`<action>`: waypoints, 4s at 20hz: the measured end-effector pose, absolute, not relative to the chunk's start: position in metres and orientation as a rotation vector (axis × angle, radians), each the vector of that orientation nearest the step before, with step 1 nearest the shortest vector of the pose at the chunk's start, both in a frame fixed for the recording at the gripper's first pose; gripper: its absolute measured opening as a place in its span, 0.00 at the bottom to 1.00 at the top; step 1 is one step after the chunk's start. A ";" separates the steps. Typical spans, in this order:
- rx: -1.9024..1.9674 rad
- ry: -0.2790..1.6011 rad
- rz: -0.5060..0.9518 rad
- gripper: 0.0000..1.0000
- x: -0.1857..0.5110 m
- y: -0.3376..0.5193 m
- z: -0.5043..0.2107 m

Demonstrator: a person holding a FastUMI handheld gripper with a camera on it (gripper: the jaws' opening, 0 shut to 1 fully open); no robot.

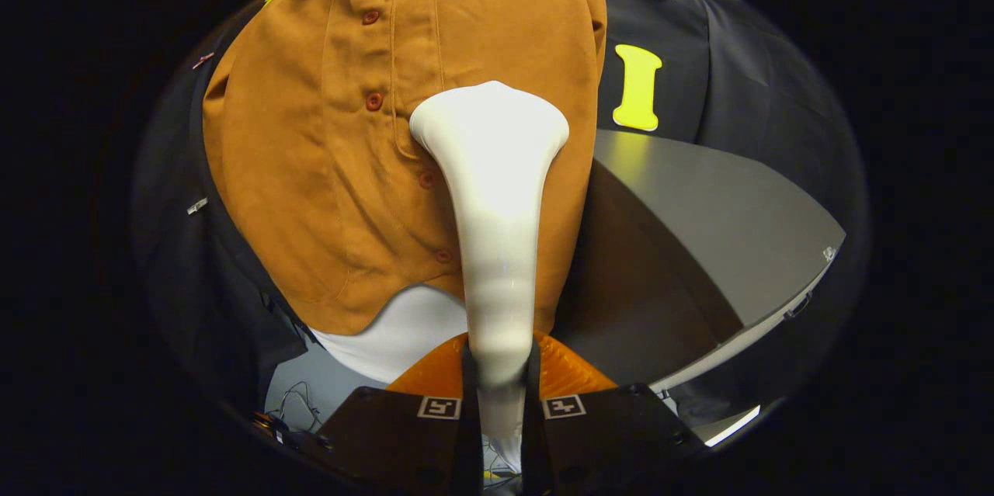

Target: Iron the clothes twice with a garment steamer, once on the left side and once on the right side.

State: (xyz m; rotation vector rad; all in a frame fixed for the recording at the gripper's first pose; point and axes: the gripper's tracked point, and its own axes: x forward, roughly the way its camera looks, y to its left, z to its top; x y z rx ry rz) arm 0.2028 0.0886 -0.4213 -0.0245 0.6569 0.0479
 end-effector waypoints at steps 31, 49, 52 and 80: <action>-0.187 0.198 0.194 0.23 0.188 0.221 -0.203; -0.284 0.235 0.137 0.23 0.228 0.226 -0.268; -0.297 0.275 0.140 0.23 0.220 0.221 -0.294; -0.259 0.516 0.147 0.23 0.130 0.148 -0.399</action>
